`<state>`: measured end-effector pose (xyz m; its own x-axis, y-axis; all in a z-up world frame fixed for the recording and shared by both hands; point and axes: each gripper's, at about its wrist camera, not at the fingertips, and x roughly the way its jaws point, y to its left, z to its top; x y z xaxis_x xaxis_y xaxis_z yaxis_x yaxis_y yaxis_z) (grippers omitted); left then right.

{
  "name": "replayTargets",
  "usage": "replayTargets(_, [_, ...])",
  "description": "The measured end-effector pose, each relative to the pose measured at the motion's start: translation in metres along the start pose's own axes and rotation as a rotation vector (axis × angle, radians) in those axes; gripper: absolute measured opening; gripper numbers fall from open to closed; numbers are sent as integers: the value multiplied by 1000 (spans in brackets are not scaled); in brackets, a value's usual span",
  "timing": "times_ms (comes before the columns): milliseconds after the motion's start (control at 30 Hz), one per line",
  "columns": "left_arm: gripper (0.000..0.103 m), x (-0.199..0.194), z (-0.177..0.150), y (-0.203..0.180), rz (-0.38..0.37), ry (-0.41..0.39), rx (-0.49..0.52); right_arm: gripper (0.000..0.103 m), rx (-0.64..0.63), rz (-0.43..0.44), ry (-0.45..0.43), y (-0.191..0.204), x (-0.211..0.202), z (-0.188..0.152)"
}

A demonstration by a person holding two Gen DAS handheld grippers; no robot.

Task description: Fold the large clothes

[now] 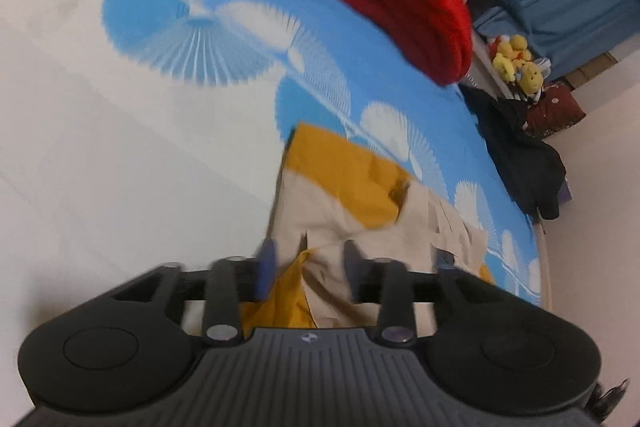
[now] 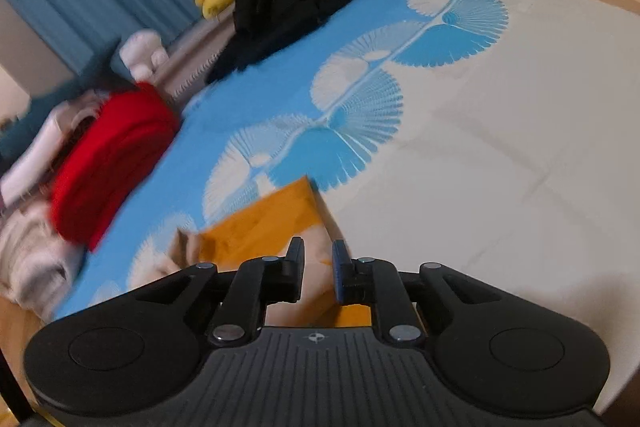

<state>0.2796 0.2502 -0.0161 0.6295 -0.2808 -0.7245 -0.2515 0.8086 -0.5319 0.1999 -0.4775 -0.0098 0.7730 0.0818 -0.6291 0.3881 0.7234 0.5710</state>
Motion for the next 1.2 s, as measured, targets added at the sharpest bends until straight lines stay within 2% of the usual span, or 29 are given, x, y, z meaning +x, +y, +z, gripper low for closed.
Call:
replayTargets(67, [48,-1,-2,-4,44,6,87,22,-79,-4,8,4,3,-2])
replayTargets(133, [60,5,-11,-9,93,24,193,41,-157,1,38,5,9,-12])
replayTargets(200, [65,13,-28,-12,124,36,281,47,-221,3,63,1,16,-29])
replayTargets(267, [66,26,-46,-13,152,61,350,47,-276,-48,84,0,25,-40])
replayTargets(300, [66,33,-53,-14,156,58,378,47,-284,-48,87,-2,28,-43])
replayTargets(433, [74,47,-61,-29,155,-2,481,50,-269,-66,115,-9,41,-43])
replayTargets(533, [74,57,-56,-33,144,-55,478,50,-269,-69,132,-11,56,-41])
replayTargets(700, [73,82,-45,-43,139,-77,477,50,-269,-58,152,-8,83,-38])
replayTargets(767, [65,92,-43,-50,133,-80,506,50,-290,-57,151,-2,94,-38])
replayTargets(800, [51,96,-42,-53,132,-86,526,50,-305,-62,145,1,98,-38])
replayTargets(833, [28,100,-42,-56,128,-93,546,50,-318,-67,135,4,103,-38])
replayTargets(867, [12,104,-40,-60,120,-100,570,49,-333,-67,124,7,107,-37])
replayTargets(900, [1,105,-37,-64,114,-114,596,37,-345,-61,111,11,109,-35])
replayTargets(933, [1,104,-35,-67,116,-143,619,15,-351,-51,100,15,111,-33])
replayTargets(967, [1,101,-31,-70,122,-183,635,6,-353,-34,89,19,112,-29])
replayTargets(1067, [1,83,-12,-71,83,-329,565,3,-338,31,-11,32,100,-13])
replayTargets(1133, [1,73,-2,-72,79,-438,526,2,-303,72,-134,44,83,2])
replayTargets(1200, [1,73,6,-74,84,-511,507,2,-238,103,-254,51,71,16])
